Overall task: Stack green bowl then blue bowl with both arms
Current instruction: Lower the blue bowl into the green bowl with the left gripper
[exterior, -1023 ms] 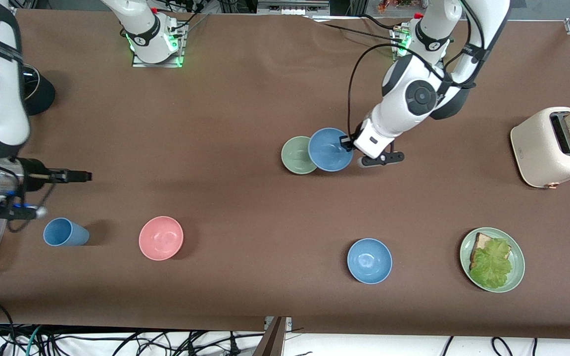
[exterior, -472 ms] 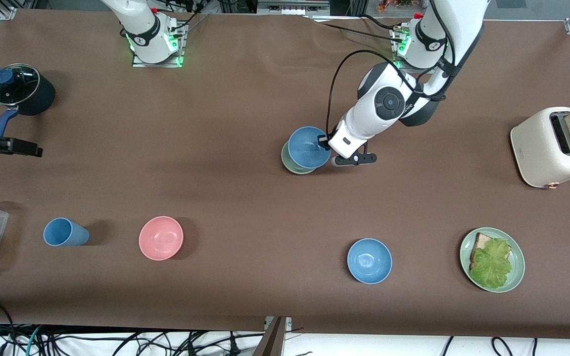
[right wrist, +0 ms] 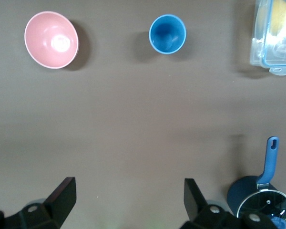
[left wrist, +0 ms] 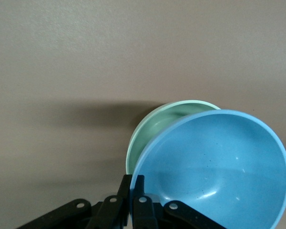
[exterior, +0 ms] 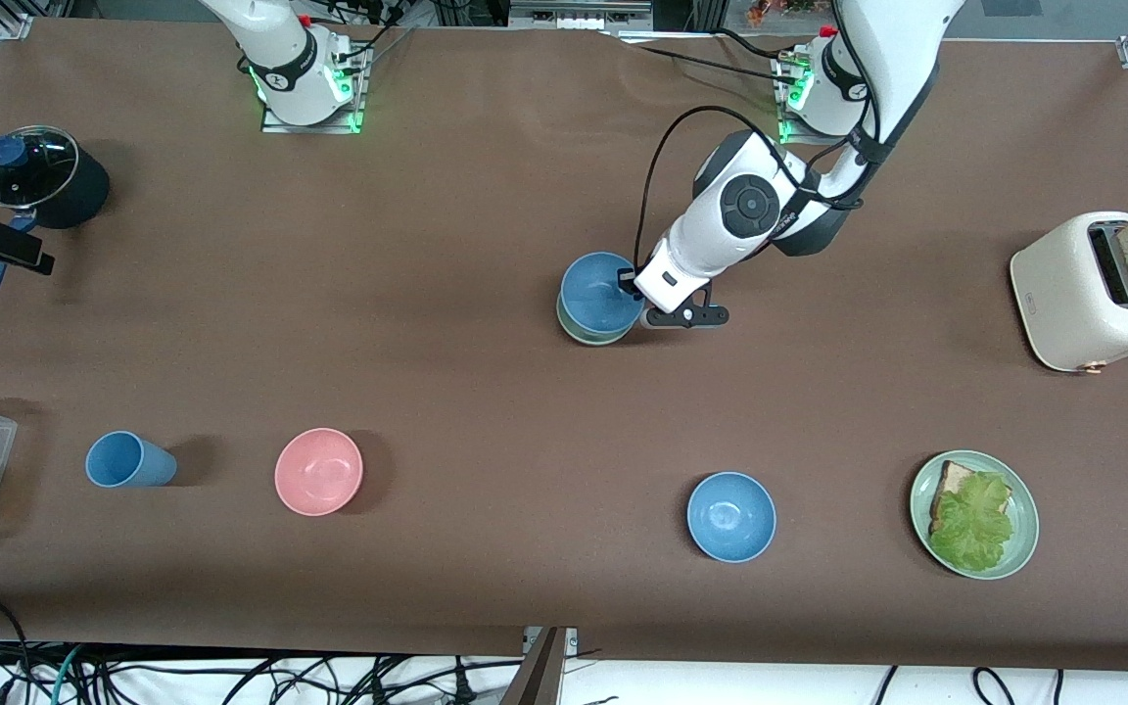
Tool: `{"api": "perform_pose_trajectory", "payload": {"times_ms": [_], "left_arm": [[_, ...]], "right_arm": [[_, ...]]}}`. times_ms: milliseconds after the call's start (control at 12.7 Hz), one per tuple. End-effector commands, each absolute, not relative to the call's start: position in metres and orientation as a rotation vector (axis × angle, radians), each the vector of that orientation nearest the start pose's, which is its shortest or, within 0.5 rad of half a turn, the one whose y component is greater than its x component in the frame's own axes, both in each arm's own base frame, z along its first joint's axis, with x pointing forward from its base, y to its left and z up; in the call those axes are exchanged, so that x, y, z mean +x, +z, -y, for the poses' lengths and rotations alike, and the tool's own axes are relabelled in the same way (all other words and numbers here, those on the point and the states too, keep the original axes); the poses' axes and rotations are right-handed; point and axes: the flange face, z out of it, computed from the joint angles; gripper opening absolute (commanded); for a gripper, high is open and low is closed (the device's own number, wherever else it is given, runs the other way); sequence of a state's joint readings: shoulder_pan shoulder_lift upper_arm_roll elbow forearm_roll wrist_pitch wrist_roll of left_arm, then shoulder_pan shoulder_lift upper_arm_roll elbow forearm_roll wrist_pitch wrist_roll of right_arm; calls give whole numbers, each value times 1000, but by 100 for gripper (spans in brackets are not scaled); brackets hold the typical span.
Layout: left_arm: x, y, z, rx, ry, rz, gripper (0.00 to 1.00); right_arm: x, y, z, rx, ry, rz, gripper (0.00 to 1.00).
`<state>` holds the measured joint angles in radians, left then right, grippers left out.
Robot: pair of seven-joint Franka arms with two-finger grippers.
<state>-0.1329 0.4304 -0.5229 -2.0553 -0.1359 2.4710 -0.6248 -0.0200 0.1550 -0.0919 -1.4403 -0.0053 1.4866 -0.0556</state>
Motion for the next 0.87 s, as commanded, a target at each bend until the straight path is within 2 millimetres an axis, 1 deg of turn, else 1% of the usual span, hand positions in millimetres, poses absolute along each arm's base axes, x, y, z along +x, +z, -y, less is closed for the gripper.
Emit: {"api": "perform_pose_trajectory", "payload": {"times_ms": [0,79,157,394,551,630,708,787], "left_arm": [[482,250,366,-3380,241,156,0],[480,247,369,-3382,219,129,0],[480,244,370,-3382,219,123,0],[479,242,371,-3380,224,120,0],[479,240,370,-3378,231,124,0],[479,240,370,-3377,230,126,3],[480,239,369,-3376,232,129,11],[480,238,368,-3375,232,131,29]], "right_arm": [[578,589,61,-3161,167,-6,100],[577,590,62,-3160,163,60,100],[577,591,61,-3157,163,72,100],[576,589,63,-3167,175,58,100],[582,579,63,-3174,216,70,100],[582,579,62,-3180,220,75,100],[583,579,62,-3198,223,85,100],[582,579,63,-3196,225,82,100]]}}
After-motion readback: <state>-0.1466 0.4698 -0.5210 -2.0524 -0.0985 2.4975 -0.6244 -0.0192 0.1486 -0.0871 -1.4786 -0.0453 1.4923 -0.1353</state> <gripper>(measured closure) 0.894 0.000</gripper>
